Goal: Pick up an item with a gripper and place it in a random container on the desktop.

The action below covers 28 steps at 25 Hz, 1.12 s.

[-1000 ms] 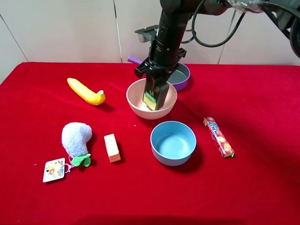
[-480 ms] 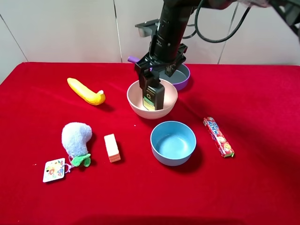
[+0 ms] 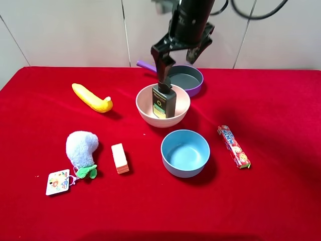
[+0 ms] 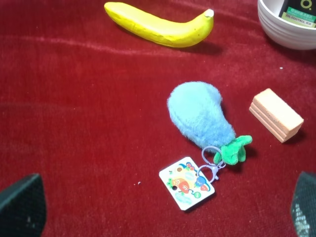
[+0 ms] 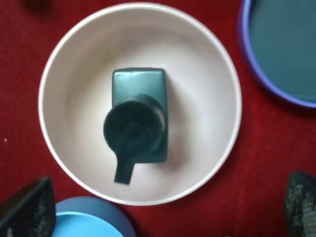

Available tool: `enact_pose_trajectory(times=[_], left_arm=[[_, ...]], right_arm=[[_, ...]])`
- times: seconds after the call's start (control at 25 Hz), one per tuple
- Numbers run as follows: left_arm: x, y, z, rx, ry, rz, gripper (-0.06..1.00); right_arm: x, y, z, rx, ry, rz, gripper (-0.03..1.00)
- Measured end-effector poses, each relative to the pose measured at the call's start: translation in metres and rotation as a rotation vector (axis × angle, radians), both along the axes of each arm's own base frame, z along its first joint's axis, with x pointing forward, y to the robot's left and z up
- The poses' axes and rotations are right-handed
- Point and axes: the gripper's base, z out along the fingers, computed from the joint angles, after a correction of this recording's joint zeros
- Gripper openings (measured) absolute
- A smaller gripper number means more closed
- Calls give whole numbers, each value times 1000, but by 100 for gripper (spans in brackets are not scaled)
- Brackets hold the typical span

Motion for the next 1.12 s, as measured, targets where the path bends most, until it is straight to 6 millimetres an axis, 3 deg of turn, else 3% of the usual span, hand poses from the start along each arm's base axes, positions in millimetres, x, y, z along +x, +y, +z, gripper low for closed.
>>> enact_pose_trajectory(times=[0.28,0.48,0.8,1.12], left_arm=[[0,0,0,0,0,0,99],[0,0,0,0,0,0,99],[0,0,0,0,0,0,99],[0,0,0,0,0,0,99]], right_arm=[[-18,-13,56,71,-103,-30,69],[-44,-31,87,104,-141,-47,69],[-97,-67,111,135,-147,-104,69],[-147,-100,114,157,-132,-170,69]])
